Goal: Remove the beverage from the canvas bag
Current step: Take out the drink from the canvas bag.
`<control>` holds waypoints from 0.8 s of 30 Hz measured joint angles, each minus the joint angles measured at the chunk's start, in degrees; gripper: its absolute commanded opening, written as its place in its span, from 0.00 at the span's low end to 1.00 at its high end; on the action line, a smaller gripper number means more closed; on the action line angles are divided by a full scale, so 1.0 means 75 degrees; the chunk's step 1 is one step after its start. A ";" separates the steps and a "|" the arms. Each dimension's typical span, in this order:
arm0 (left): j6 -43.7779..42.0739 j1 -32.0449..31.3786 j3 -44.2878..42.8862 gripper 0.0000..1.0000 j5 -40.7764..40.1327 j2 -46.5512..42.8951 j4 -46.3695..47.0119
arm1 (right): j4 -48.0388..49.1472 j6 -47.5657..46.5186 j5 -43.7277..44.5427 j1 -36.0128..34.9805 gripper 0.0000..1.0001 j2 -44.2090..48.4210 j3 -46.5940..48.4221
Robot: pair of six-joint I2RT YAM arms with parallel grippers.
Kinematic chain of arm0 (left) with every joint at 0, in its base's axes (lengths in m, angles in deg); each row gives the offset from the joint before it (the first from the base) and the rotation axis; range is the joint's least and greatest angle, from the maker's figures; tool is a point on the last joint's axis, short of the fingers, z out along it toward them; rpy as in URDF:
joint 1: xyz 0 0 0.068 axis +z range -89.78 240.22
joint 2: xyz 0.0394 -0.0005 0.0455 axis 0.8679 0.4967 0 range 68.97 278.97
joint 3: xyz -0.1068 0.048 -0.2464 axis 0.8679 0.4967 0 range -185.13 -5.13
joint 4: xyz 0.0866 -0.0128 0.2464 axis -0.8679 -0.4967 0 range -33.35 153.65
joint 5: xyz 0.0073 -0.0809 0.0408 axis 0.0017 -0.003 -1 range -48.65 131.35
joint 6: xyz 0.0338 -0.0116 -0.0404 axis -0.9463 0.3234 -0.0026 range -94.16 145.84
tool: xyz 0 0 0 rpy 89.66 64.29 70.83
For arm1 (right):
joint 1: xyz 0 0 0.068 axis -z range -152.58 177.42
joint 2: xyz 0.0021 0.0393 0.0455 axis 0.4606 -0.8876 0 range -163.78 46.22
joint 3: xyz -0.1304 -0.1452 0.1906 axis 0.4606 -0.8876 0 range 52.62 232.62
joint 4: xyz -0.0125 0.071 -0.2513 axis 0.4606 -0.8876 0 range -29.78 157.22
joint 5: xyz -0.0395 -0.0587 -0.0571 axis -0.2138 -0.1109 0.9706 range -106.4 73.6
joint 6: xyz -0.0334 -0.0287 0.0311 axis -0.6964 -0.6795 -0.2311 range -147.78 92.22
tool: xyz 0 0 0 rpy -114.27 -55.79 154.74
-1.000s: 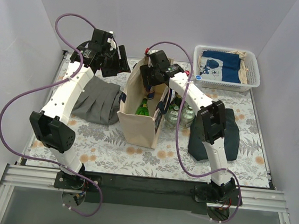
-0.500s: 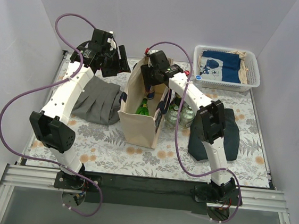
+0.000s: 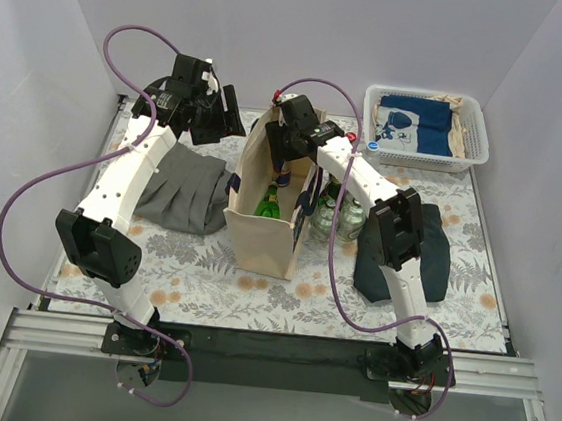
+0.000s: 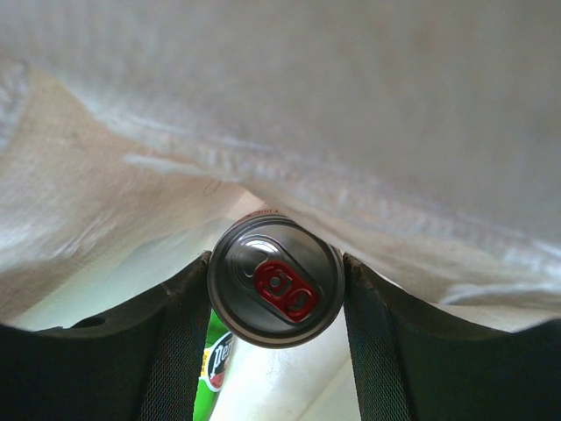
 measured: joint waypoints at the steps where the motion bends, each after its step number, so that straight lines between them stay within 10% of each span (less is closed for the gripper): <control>1: -0.0003 0.0000 0.0000 0.64 0.0000 0.0000 -0.0003 | 0.0000 0.0000 0.0000 0.0000 0.01 -0.0003 0.0000; 24: 0.0023 0.0000 0.0038 0.64 0.0000 -0.0009 -0.0003 | -0.0420 -0.0102 -0.0440 -0.0015 0.01 0.0303 -0.0026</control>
